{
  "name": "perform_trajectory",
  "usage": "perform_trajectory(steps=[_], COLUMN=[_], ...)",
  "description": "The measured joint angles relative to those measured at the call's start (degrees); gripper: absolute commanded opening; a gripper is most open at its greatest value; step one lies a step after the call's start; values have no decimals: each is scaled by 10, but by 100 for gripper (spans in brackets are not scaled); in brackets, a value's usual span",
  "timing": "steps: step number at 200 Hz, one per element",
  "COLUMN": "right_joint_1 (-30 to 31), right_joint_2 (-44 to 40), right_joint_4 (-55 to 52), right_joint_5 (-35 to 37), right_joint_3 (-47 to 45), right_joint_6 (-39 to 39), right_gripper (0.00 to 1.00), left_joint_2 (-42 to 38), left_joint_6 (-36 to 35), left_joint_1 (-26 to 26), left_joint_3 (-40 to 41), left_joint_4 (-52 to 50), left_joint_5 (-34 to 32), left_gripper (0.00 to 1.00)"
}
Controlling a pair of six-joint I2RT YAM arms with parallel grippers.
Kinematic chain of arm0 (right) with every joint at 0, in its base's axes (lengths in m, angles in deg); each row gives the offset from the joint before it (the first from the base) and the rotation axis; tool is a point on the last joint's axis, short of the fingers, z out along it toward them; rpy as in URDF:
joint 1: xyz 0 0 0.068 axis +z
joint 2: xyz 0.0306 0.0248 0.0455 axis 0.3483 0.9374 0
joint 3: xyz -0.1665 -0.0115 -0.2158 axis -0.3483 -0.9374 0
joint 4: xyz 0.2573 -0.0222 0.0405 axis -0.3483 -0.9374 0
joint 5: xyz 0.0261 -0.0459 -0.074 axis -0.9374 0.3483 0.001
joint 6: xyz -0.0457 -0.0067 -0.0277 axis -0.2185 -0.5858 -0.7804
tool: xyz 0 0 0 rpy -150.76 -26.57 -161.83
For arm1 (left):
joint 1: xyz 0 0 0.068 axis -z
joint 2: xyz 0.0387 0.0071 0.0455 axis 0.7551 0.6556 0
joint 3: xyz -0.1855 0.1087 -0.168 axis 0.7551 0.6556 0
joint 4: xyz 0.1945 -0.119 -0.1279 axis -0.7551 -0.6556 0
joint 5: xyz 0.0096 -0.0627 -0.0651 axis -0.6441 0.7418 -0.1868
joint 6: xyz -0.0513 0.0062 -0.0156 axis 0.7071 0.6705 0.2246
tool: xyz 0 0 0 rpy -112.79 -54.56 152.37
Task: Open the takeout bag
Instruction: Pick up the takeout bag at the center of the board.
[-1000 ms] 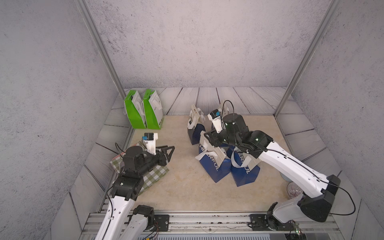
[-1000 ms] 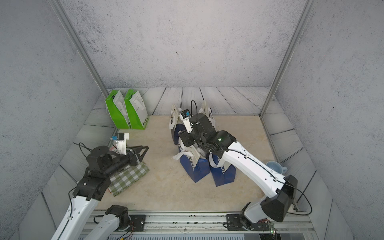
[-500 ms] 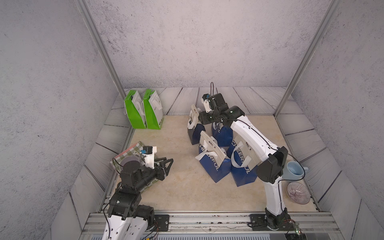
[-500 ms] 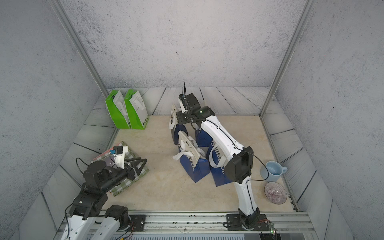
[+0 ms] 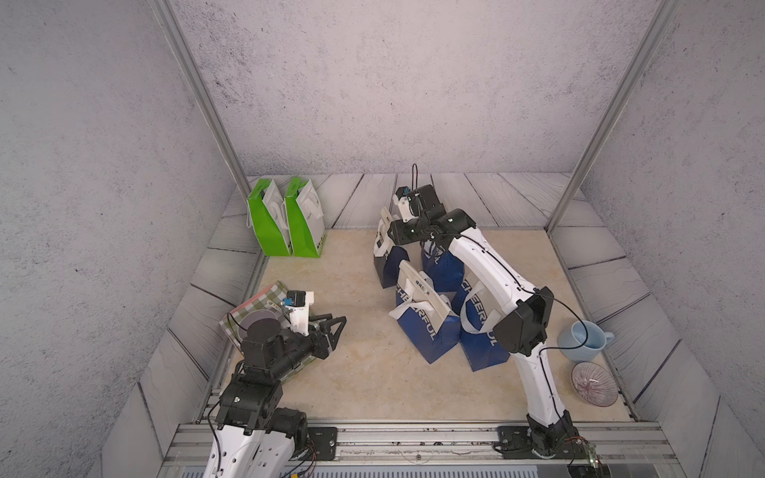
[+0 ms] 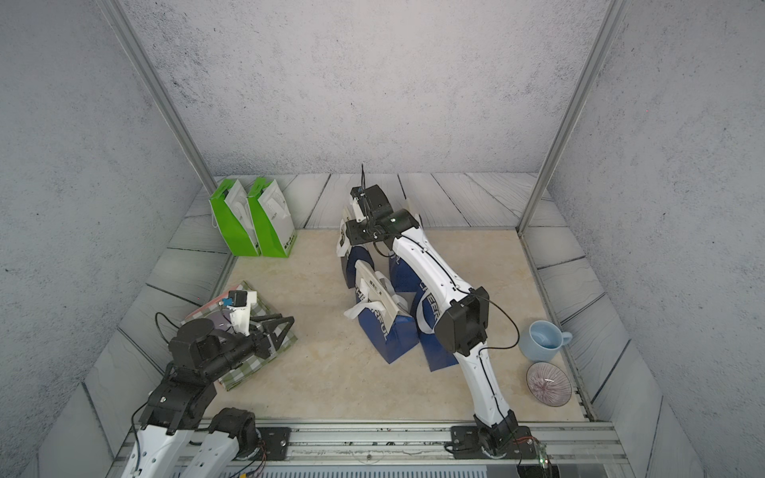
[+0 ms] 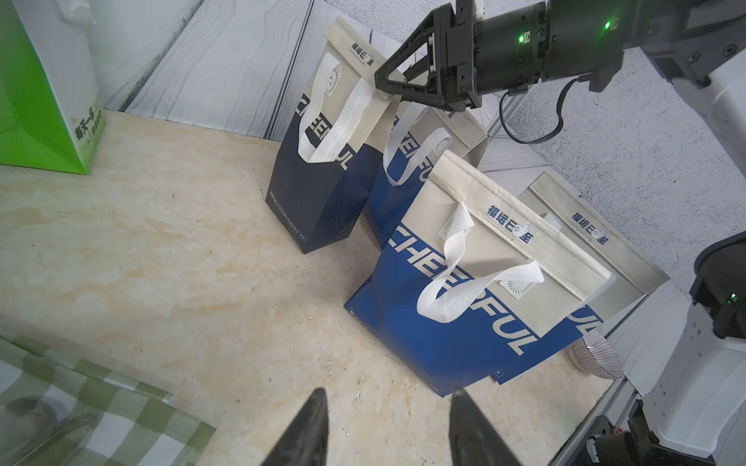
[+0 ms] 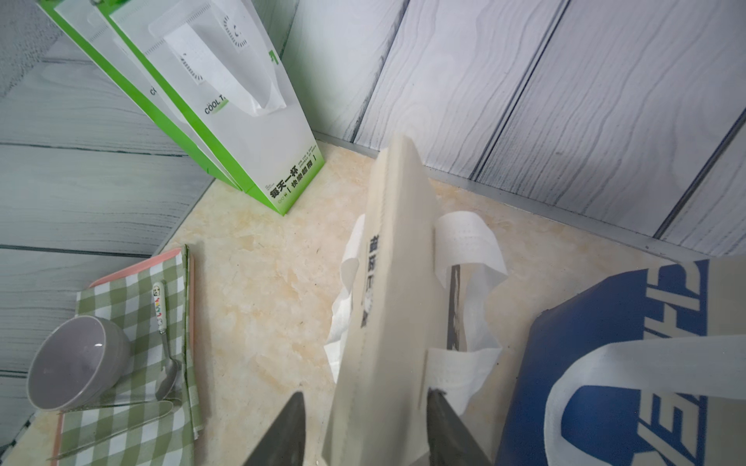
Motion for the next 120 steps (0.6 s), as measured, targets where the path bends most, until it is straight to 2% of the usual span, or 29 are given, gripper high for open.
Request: perform_trajectory(steps=[18,39,58,120], right_joint_1=[-1,-1,-2,6], right_joint_2=[7,11,11,0], right_joint_4=[0,3,6,14], right_joint_5=[-7,-28,-51,-125], right_joint_3=[10,15,15,-7], right_joint_6=[-3,-9,-12,-21], right_gripper=[23,13,0,0], left_joint_2=[3,3,3,2], left_joint_6=[0,0,0,0], left_joint_1=[0,0,0,0], left_joint_3=[0,0,0,1], left_joint_4=[0,0,0,0], left_joint_5=[0,0,-1,-16], left_gripper=[50,49,49,49])
